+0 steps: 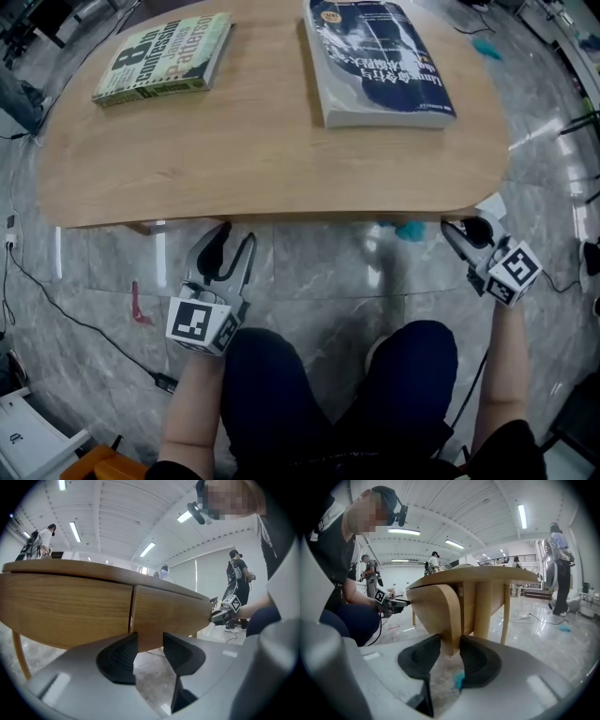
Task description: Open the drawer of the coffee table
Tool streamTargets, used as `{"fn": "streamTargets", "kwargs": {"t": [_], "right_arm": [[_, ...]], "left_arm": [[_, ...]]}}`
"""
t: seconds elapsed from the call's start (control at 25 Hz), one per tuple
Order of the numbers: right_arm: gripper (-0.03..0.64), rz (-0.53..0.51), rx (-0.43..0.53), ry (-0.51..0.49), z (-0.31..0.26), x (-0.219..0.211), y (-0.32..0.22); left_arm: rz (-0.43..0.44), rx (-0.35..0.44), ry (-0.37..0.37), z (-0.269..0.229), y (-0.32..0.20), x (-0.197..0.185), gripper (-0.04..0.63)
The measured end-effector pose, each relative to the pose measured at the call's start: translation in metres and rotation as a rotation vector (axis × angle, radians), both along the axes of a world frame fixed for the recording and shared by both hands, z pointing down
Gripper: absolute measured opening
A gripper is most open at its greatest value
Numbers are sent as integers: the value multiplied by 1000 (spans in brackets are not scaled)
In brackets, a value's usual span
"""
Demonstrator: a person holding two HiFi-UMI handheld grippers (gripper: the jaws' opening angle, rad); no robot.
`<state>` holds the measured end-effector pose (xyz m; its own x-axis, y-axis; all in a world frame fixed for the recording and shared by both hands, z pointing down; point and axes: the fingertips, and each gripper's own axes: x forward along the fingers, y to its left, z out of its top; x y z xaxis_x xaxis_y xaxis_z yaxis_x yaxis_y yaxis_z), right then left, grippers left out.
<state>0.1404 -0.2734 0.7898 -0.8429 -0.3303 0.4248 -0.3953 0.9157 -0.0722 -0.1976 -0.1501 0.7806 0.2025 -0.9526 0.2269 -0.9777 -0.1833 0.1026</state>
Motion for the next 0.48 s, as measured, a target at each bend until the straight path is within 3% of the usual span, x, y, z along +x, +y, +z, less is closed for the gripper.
{"fn": "streamTargets", "kwargs": {"t": [0.16,0.32,0.48], "right_arm": [[133,0,-11,-3,-2,3,5],[133,16,-17,-6,-2,4,7],[130,-5,-29,-5,-4,4,14]], "left_arm": [[-19,34,18,-13,4,-4,195],[-62,0,17,-10,7,-18,250],[-19,44,20,-15,5,-14,252]]}}
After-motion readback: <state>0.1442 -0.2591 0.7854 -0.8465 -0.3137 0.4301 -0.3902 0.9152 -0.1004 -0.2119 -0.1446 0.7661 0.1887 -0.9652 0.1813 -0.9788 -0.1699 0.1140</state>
